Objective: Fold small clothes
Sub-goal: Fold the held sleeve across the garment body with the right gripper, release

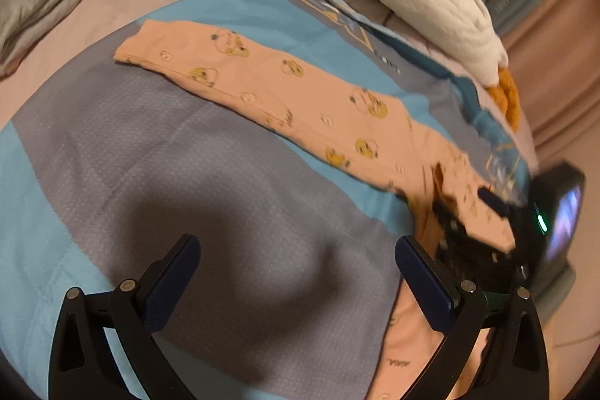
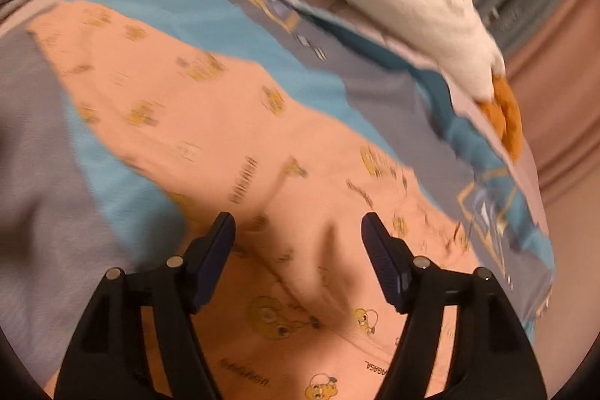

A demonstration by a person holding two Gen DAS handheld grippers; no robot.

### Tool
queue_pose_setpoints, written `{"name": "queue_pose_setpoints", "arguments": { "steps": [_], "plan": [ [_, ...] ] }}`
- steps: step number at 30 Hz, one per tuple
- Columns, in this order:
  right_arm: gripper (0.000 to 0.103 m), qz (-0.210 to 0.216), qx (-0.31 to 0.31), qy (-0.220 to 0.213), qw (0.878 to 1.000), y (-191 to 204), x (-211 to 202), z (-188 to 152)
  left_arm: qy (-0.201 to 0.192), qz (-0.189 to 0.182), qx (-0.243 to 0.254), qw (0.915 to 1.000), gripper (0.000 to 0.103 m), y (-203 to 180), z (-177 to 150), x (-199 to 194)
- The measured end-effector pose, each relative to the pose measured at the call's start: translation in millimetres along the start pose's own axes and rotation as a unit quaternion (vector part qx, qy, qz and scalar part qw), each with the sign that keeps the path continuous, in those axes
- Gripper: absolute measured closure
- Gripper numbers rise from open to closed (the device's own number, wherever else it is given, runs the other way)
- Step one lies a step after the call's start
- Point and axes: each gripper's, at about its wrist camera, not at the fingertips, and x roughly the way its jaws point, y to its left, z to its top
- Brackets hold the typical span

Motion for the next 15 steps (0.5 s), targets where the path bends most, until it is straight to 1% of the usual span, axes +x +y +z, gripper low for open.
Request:
{"name": "queue_pose_setpoints", "arguments": {
  "steps": [1, 2, 3, 4, 5, 6, 8, 9, 10, 13, 15],
  "plan": [
    [0.033, 0.014, 0.007, -0.008, 1.000, -2.4, -6.6, 0.4, -0.003, -0.009, -0.013, 0.9999, 0.000, 5.0, 4.0, -1.4],
    [0.034, 0.047, 0.028, -0.017, 0.998, -9.8, -16.4, -0.7, -0.006, -0.021, -0.027, 0.9994, 0.000, 10.5, 7.3, -3.1],
    [0.034, 0.098, 0.066, -0.025, 0.993, -24.6, -25.9, -2.5, -0.009, -0.032, -0.039, 0.9987, 0.000, 15.4, 10.8, -4.3],
    [0.035, 0.136, 0.099, -0.031, 0.985, -37.4, -31.0, -5.4, -0.013, -0.046, -0.057, 0.9972, 0.000, 22.5, 15.0, -5.8],
    [0.037, 0.169, 0.138, -0.035, 0.975, -52.2, -34.8, -10.8, -0.016, -0.055, -0.070, 0.9959, 0.000, 27.9, 18.3, -7.0],
    [0.043, 0.198, 0.190, -0.035, 0.961, -75.5, -33.8, -18.5, -0.020, -0.059, -0.082, 0.9947, 0.000, 33.1, 21.6, -7.9],
    [0.055, 0.212, 0.241, -0.033, 0.947, -92.0, -30.1, -31.9, -0.023, -0.070, -0.101, 0.9921, 0.000, 43.5, 27.8, -9.3],
    [0.072, 0.206, 0.267, -0.028, 0.941, -102.0, -23.1, -39.5, -0.024, -0.076, -0.107, 0.9911, 0.000, 46.8, 30.1, -9.6],
    [0.085, 0.202, 0.279, -0.022, 0.939, -104.1, -17.9, -44.4, -0.026, -0.082, -0.111, 0.9901, 0.000, 50.6, 32.9, -10.1],
    [0.086, 0.204, 0.295, -0.009, 0.933, -95.0, 1.2, -52.7, -0.034, -0.076, -0.115, 0.9898, 0.000, 60.2, 42.7, -8.1],
    [0.087, 0.214, 0.298, -0.014, 0.930, -79.7, 10.9, -49.8, -0.039, -0.085, -0.129, 0.9872, 0.000, 69.1, 49.2, -5.1]
  ]
}}
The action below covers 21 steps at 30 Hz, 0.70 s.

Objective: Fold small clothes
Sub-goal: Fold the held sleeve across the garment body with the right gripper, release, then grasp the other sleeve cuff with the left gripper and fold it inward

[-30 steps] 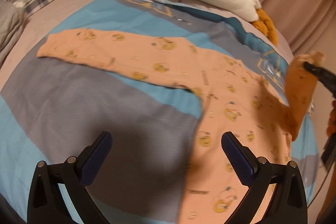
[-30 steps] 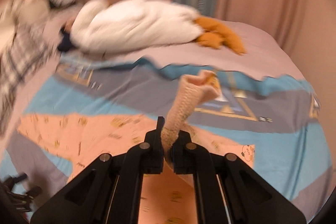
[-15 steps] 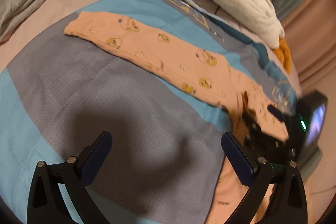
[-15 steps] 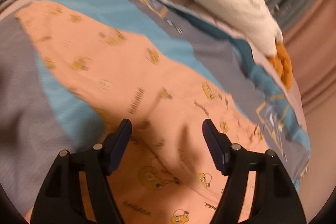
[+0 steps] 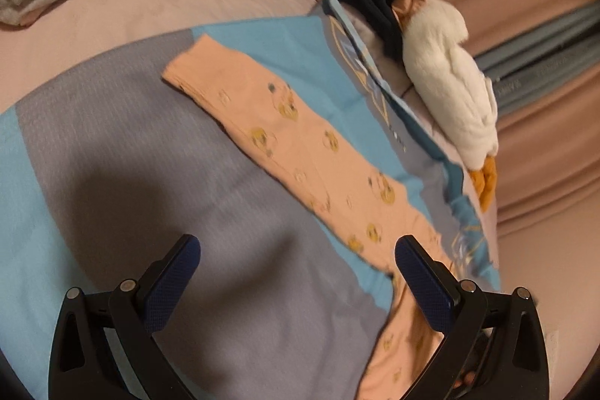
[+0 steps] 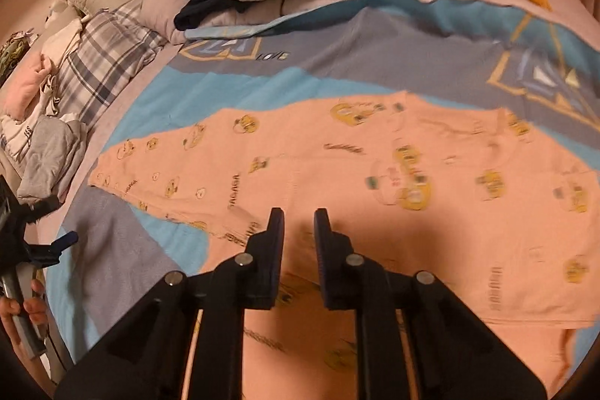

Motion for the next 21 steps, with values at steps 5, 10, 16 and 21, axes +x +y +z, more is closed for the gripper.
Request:
{"name": "queue_pose_setpoints", "arguments": {
  "steps": [5, 10, 16, 21],
  "plan": [
    [0.086, 0.018, 0.011, 0.007, 1.000, 13.4, 33.0, -5.7, -0.025, -0.036, -0.070, 0.9966, 0.000, 32.0, 25.7, 10.6],
    [0.085, 0.034, -0.016, 0.008, 0.999, 18.5, 25.7, -17.4, -0.029, -0.056, -0.109, 0.9920, 0.000, 46.9, 43.4, 32.1],
    [0.085, 0.058, -0.029, -0.018, 0.998, 5.5, -12.8, -26.3, -0.044, -0.080, -0.134, 0.9868, 0.000, 41.2, 69.6, 50.2],
    [0.084, 0.063, -0.020, -0.042, 0.997, -10.6, -40.4, -41.4, -0.069, -0.068, -0.146, 0.9845, 0.017, 43.6, 80.2, 54.9]
  ]
}}
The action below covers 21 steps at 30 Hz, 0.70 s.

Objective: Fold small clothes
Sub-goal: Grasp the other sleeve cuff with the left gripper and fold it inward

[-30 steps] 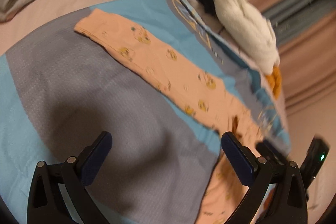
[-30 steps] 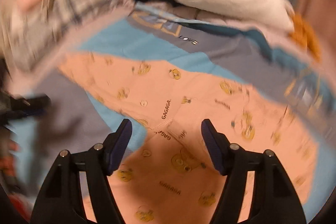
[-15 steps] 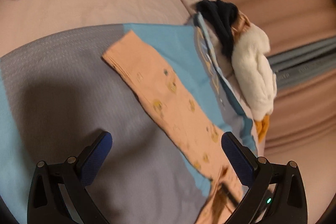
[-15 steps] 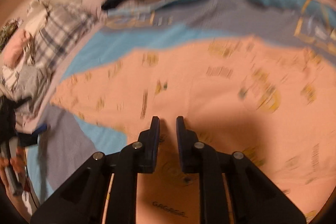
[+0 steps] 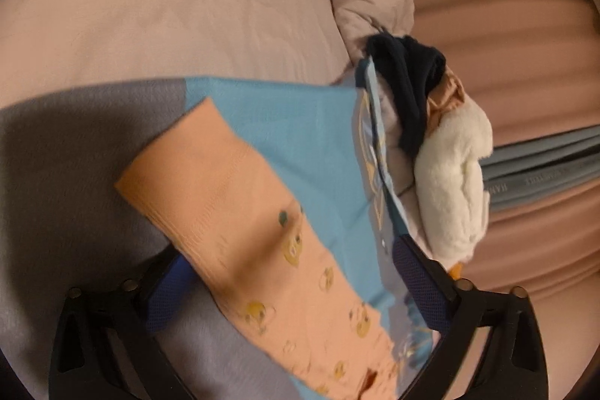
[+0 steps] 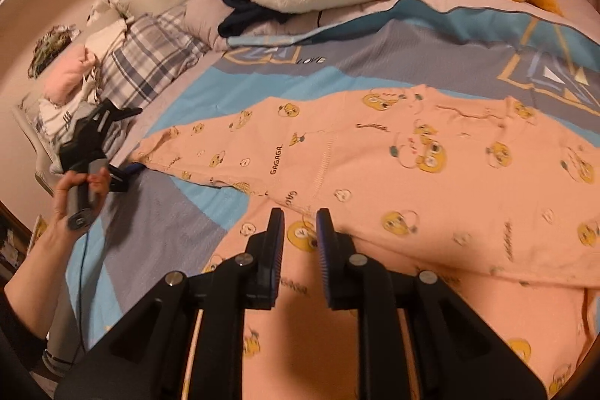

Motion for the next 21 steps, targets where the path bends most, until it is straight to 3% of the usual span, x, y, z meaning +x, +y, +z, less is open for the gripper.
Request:
{"name": "queue_pose_setpoints", "arguments": {
  "steps": [3, 6, 7, 10, 14, 21],
  "plan": [
    [0.083, -0.004, 0.013, -0.012, 1.000, -3.5, -10.7, -5.2, -0.004, 0.013, -0.012, 0.9998, 0.049, 6.6, 0.4, 3.5],
    [0.082, -0.013, 0.014, -0.019, 1.000, -7.4, -21.3, -10.8, 0.003, 0.008, -0.036, 0.9993, 0.090, 19.1, -0.7, 6.2],
    [0.082, -0.015, 0.015, -0.021, 1.000, -8.1, -24.1, -12.1, 0.002, 0.012, -0.041, 0.9991, 0.095, 22.1, -1.2, 4.9],
    [0.081, -0.021, 0.019, -0.022, 0.999, -12.3, -33.2, -18.1, -0.010, 0.042, 0.001, 0.9991, 0.101, 7.0, -4.1, -2.7],
    [0.080, -0.032, 0.026, -0.023, 0.999, -20.0, -43.5, -25.2, -0.032, 0.050, 0.109, 0.9922, 0.102, -48.3, -19.8, -20.2],
    [0.080, -0.040, 0.073, -0.038, 0.996, -43.8, -68.2, -36.2, -0.007, 0.021, 0.282, 0.9591, 0.102, -167.7, -99.1, -22.3]
  ]
}}
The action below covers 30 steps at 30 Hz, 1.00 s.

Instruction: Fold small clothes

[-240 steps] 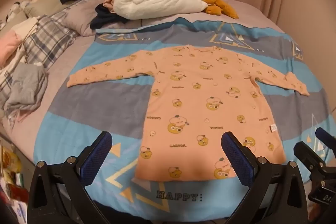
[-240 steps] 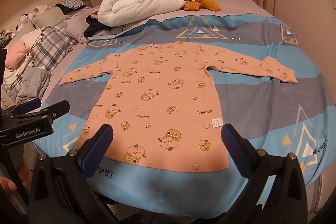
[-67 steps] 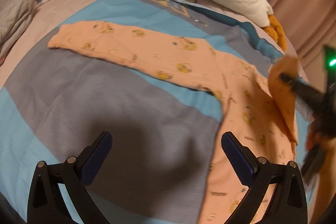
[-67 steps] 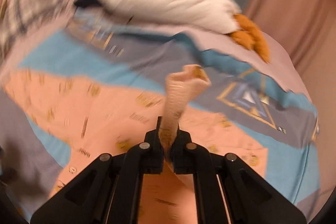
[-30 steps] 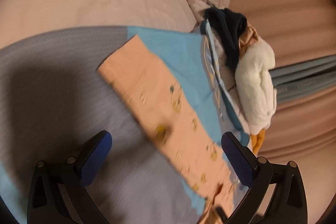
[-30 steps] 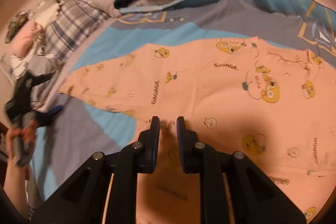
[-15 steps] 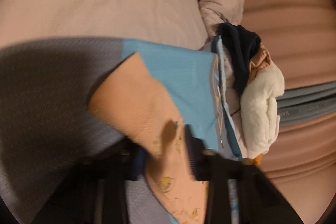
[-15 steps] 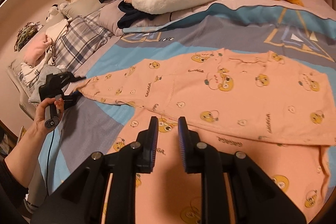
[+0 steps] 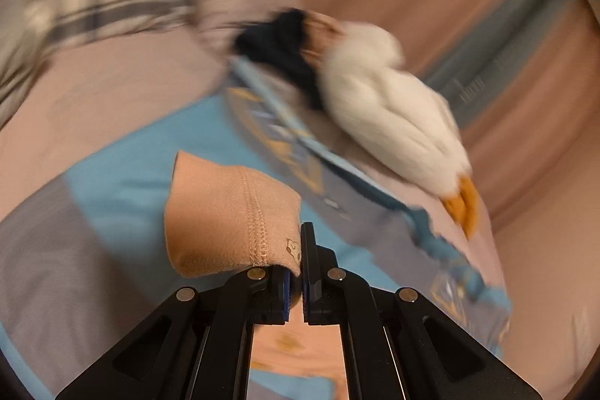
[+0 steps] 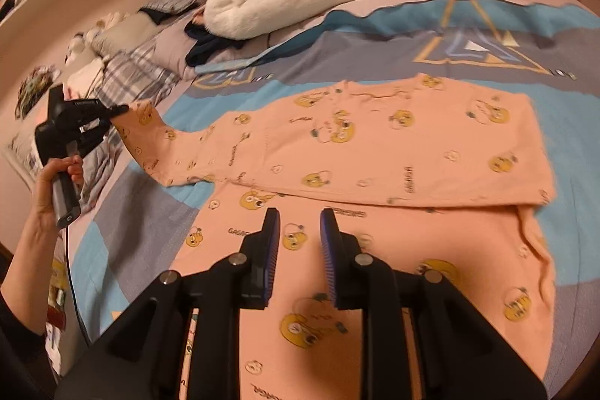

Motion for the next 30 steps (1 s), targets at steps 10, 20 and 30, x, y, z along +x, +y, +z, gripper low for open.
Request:
{"name": "queue_pose_setpoints", "arguments": {
  "steps": [10, 20, 30],
  "plan": [
    [0.078, -0.015, 0.080, -0.030, 0.996, -58.1, -37.6, -9.5, 0.096, -0.051, 0.162, 0.9808, 0.102, -180.4, -109.8, 57.4],
    [0.066, -0.040, 0.167, -0.053, 0.984, -115.4, -65.7, -26.7, 0.242, -0.045, 0.250, 0.9364, 0.020, -231.6, -225.9, 118.3],
    [0.064, 0.004, 0.194, -0.048, 0.980, -111.7, -56.5, -22.6, 0.195, -0.071, 0.266, 0.9414, 0.013, -193.8, -205.5, 56.9]
  ]
}}
